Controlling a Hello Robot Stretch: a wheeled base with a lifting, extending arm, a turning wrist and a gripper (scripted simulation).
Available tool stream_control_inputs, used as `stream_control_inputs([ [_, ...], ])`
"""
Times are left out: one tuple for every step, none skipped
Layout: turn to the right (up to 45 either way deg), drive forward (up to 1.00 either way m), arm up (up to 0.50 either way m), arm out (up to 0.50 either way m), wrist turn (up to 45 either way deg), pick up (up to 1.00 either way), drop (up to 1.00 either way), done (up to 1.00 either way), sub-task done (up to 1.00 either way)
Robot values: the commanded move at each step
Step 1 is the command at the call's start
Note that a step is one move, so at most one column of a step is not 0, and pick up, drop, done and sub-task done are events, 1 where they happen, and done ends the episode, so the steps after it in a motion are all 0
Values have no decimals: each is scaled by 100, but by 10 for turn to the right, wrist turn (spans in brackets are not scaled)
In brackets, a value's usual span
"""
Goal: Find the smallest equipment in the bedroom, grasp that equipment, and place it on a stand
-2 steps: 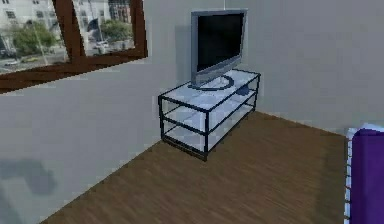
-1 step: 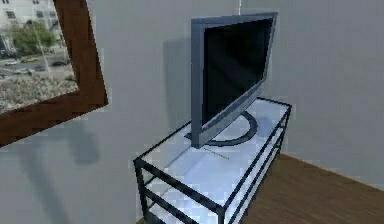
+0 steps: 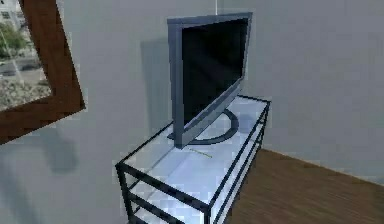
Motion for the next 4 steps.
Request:
stream_control_inputs([
  [0, 15, 0, 0, 0, 0, 0, 0, 0],
  [450, 0, 0, 0, 0, 0, 0, 0, 0],
  [450, 0, 0, 0, 0, 0, 0, 0, 0],
  [450, 0, 0, 0, 0, 0, 0, 0, 0],
])
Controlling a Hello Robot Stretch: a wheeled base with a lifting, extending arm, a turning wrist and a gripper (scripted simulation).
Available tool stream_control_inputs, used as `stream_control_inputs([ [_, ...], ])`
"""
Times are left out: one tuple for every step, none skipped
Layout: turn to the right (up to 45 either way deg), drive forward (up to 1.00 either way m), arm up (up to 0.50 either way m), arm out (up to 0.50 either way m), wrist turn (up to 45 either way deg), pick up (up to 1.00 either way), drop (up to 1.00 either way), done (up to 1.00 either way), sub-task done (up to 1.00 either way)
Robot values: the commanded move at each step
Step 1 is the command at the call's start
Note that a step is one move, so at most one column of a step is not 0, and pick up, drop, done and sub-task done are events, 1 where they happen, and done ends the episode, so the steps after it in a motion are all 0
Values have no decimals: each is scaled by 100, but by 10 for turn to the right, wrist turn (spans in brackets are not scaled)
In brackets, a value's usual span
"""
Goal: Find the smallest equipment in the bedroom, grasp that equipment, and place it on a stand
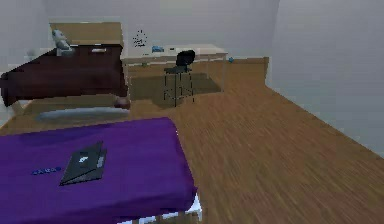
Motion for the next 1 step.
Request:
stream_control_inputs([
  [270, 0, 0, 0, 0, 0, 0, 0, 0],
])
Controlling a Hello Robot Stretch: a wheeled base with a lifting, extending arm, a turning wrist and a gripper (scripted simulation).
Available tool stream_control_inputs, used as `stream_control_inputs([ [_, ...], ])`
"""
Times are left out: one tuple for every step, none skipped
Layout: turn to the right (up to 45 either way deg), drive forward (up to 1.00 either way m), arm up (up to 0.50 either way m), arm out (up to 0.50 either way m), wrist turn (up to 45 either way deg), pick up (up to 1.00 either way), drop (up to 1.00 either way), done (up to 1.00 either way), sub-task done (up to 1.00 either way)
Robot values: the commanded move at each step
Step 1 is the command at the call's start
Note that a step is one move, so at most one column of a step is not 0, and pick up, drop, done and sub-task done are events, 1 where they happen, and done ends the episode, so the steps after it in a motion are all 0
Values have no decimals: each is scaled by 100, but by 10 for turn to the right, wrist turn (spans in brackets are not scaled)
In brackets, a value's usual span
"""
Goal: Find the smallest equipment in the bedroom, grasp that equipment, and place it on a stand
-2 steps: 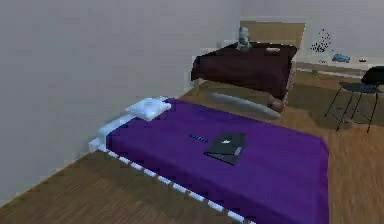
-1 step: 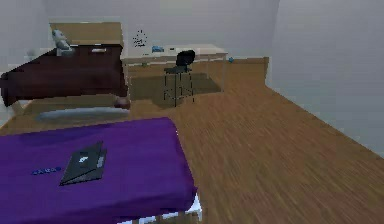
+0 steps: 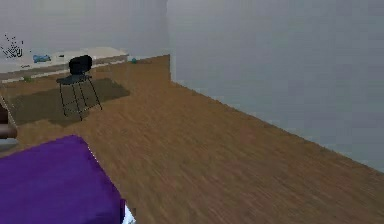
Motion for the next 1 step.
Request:
stream_control_inputs([
  [0, 100, 0, 0, 0, 0, 0, 0, 0],
])
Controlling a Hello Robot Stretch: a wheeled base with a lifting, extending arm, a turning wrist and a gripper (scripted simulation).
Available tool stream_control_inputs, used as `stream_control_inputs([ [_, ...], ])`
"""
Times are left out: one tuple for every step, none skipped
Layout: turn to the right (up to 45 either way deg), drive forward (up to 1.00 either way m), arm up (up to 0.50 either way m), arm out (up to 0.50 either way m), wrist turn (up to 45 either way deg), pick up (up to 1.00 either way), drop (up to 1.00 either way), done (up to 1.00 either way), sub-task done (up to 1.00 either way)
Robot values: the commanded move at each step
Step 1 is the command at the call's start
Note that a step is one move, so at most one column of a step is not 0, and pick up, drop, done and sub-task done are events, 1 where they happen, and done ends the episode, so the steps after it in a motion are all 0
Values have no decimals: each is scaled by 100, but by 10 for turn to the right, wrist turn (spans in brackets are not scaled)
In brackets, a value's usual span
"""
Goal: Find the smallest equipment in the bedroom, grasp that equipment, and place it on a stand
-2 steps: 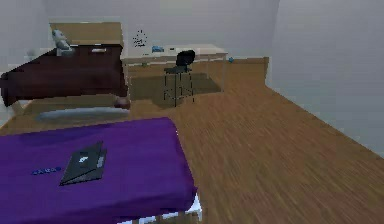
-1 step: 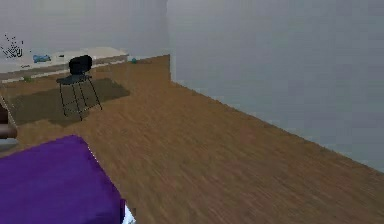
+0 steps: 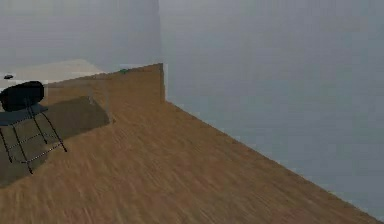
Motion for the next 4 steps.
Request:
stream_control_inputs([
  [180, 0, 0, 0, 0, 0, 0, 0, 0],
  [0, 5, 0, 0, 0, 0, 0, 0, 0],
  [-450, 0, 0, 0, 0, 0, 0, 0, 0],
  [-90, 0, 0, 0, 0, 0, 0, 0, 0],
])
